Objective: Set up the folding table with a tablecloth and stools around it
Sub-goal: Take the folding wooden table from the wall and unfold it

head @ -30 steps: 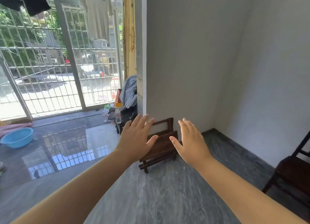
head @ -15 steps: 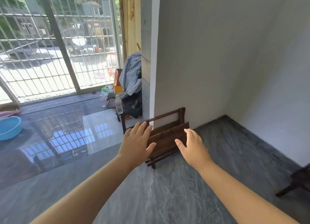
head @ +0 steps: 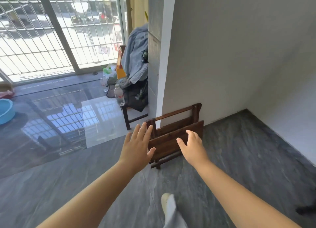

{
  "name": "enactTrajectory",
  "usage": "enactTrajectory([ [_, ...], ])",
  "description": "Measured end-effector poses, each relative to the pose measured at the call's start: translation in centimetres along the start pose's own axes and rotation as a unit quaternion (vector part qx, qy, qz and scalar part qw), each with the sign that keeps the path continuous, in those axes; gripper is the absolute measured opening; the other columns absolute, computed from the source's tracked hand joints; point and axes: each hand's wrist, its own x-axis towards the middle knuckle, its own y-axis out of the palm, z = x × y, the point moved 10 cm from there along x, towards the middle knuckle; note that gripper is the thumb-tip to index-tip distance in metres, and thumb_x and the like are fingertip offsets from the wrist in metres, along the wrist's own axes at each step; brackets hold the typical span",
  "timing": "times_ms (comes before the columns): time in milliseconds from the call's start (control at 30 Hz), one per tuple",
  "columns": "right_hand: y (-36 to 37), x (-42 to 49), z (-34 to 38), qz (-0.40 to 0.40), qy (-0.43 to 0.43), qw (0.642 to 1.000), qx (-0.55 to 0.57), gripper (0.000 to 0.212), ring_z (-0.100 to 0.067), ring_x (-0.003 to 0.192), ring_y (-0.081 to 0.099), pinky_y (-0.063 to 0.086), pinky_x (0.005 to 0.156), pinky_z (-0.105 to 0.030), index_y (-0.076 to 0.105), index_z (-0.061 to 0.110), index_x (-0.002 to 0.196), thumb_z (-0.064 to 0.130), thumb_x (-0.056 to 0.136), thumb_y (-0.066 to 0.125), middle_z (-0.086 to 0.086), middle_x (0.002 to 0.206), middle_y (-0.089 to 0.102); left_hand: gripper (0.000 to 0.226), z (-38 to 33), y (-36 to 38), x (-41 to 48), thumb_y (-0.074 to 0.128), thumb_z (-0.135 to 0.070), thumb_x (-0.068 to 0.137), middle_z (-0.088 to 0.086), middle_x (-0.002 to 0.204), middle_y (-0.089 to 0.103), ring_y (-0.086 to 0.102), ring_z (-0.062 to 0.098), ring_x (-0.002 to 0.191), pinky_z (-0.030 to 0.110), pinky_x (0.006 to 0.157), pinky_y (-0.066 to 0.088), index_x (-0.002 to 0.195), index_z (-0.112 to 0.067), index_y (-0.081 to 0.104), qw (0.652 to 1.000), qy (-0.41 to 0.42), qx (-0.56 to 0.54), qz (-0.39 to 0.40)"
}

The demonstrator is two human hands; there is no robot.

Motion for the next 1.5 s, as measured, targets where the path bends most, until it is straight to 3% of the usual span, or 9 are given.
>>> enactTrajectory([
  [400, 12.6, 28.9, -8.8, 0.079, 0.144, 0.978, 0.13, 0.058, -0.026, 0.132, 0.042, 0.037, 0.103, -0.036, 0.033, 0.007, 0.144, 0.037, 0.097, 0.047, -0.01, 0.146, 0.041, 0.081, 4.5, 19.0, 22.0, 0.037, -0.051, 0.095, 0.003, 0.159, -0.015, -0.008, 0.024, 0.146, 0.047, 0.118, 0.01, 0.148, -0.023, -0.018, 0.99, -0.092, -0.052, 0.093],
  [533, 19.0, 34.0, -12.5, 0.125, 0.214, 0.951, 0.182, 0.057, -0.023, 0.122, 0.048, 0.036, 0.094, -0.03, 0.034, 0.005, 0.144, 0.035, 0.097, 0.045, -0.009, 0.128, 0.051, 0.079, 6.1, 25.7, 26.1, 0.04, -0.046, 0.096, 0.003, 0.159, -0.012, -0.006, 0.025, 0.147, 0.049, 0.117, 0.012, 0.15, -0.022, -0.013, 0.985, -0.102, -0.05, 0.129],
  [633, 23.0, 35.7, -14.7, 0.145, 0.25, 0.935, 0.206, 0.053, -0.025, 0.127, 0.046, 0.034, 0.094, -0.031, 0.036, 0.007, 0.144, 0.034, 0.099, 0.043, -0.007, 0.136, 0.05, 0.08, 7.2, 30.0, 28.4, 0.042, -0.043, 0.095, 0.004, 0.16, -0.01, -0.005, 0.025, 0.147, 0.049, 0.117, 0.013, 0.15, -0.022, -0.012, 0.982, -0.103, -0.039, 0.152],
  [767, 27.7, 38.1, -16.5, 0.161, 0.252, 0.928, 0.225, 0.036, -0.017, 0.1, 0.057, 0.044, 0.085, -0.03, 0.047, 0.018, 0.126, 0.039, 0.097, 0.044, 0.001, 0.108, 0.058, 0.078, 8.2, 35.0, 30.8, 0.042, -0.042, 0.096, 0.004, 0.16, -0.008, -0.006, 0.025, 0.147, 0.047, 0.117, 0.012, 0.15, -0.021, -0.011, 0.982, -0.089, -0.022, 0.167],
  [900, 31.6, 40.5, -17.4, 0.161, 0.274, 0.91, 0.266, 0.043, -0.028, 0.118, 0.055, 0.043, 0.104, -0.045, 0.05, 0.009, 0.132, 0.036, 0.098, 0.045, -0.015, 0.126, 0.057, 0.075, 9.4, 38.3, 32.8, 0.041, -0.04, 0.097, 0.004, 0.16, -0.008, -0.007, 0.026, 0.146, 0.046, 0.118, 0.009, 0.15, -0.021, -0.008, 0.98, -0.098, -0.027, 0.169],
  [1033, 33.9, 42.0, -16.8, 0.167, 0.292, 0.867, 0.367, 0.015, -0.024, 0.111, 0.059, 0.045, 0.103, -0.041, 0.056, 0.018, 0.099, 0.028, 0.1, 0.045, -0.006, 0.109, 0.061, 0.074, 10.5, 39.3, 34.6, 0.039, -0.04, 0.097, 0.006, 0.16, -0.003, -0.004, 0.024, 0.147, 0.044, 0.118, 0.008, 0.151, -0.017, -0.006, 0.984, -0.108, -0.036, 0.137],
  [1133, 35.0, 42.5, -16.6, 0.149, 0.316, 0.814, 0.464, 0.028, -0.024, 0.111, 0.062, 0.046, 0.101, -0.037, 0.051, 0.007, 0.123, 0.022, 0.1, 0.046, -0.014, 0.122, 0.062, 0.073, 11.5, 39.3, 35.6, 0.042, -0.041, 0.097, 0.007, 0.159, 0.009, 0.005, 0.024, 0.147, 0.043, 0.118, 0.013, 0.151, -0.014, 0.001, 0.985, -0.121, -0.051, 0.115],
  [1267, 36.0, 42.3, -16.4, 0.132, 0.351, 0.754, 0.539, 0.036, -0.02, 0.101, 0.065, 0.045, 0.099, -0.036, 0.049, 0.007, 0.132, 0.023, 0.1, 0.048, -0.011, 0.113, 0.066, 0.063, 10.8, 39.4, 36.6, 0.046, -0.035, 0.097, 0.007, 0.151, 0.033, 0.029, 0.025, 0.139, 0.039, 0.114, 0.024, 0.149, -0.013, 0.017, 0.987, -0.096, -0.067, 0.112],
  [1500, 36.3, 42.1, -16.1, 0.121, 0.348, 0.734, 0.571, 0.032, -0.017, 0.094, 0.066, 0.046, 0.1, -0.038, 0.052, 0.009, 0.127, 0.022, 0.098, 0.053, -0.01, 0.116, 0.067, 0.041, 11.0, 38.7, 36.9, 0.049, -0.027, 0.096, 0.008, 0.127, 0.053, 0.049, 0.026, 0.118, 0.037, 0.095, 0.042, 0.134, -0.014, 0.04, 0.983, -0.114, -0.112, 0.088],
])
